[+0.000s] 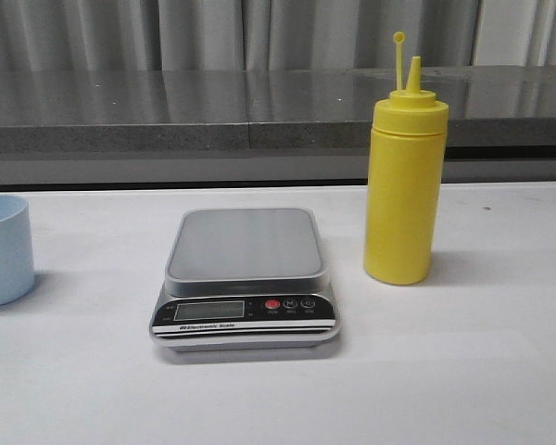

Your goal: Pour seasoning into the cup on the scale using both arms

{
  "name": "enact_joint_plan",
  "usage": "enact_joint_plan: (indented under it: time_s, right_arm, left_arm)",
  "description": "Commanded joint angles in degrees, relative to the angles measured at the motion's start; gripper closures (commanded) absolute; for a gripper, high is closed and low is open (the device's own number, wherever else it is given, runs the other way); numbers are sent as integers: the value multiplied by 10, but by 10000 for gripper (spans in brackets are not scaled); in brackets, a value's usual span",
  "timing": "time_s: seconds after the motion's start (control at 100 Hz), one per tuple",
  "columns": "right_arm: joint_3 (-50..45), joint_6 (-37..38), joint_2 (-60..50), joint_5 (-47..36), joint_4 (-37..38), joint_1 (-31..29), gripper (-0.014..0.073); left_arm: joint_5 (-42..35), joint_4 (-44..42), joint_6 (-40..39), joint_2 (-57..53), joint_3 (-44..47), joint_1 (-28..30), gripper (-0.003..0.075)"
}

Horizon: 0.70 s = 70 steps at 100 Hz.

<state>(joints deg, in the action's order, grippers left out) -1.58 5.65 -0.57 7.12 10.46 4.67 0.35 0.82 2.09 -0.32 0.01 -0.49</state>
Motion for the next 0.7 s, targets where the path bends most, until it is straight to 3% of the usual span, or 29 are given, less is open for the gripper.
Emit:
enact_joint_plan:
  time_s: [0.0, 0.4, 0.6, 0.69]
  right_arm:
    - [0, -4, -9, -47, 1, -3, 714]
    - [0, -4, -9, -47, 1, -3, 714]
    - [0, -4, -9, -47, 1, -3, 714]
    - [0, -4, -9, -47, 1, -3, 714]
  left_arm:
    - [-46, 5, -4, -19, 5, 0, 739]
    - [-41, 16, -4, -18, -2, 0, 739]
    - [52, 60, -4, 11, -52, 0, 739]
    - [43, 92, -4, 49, -70, 0, 739]
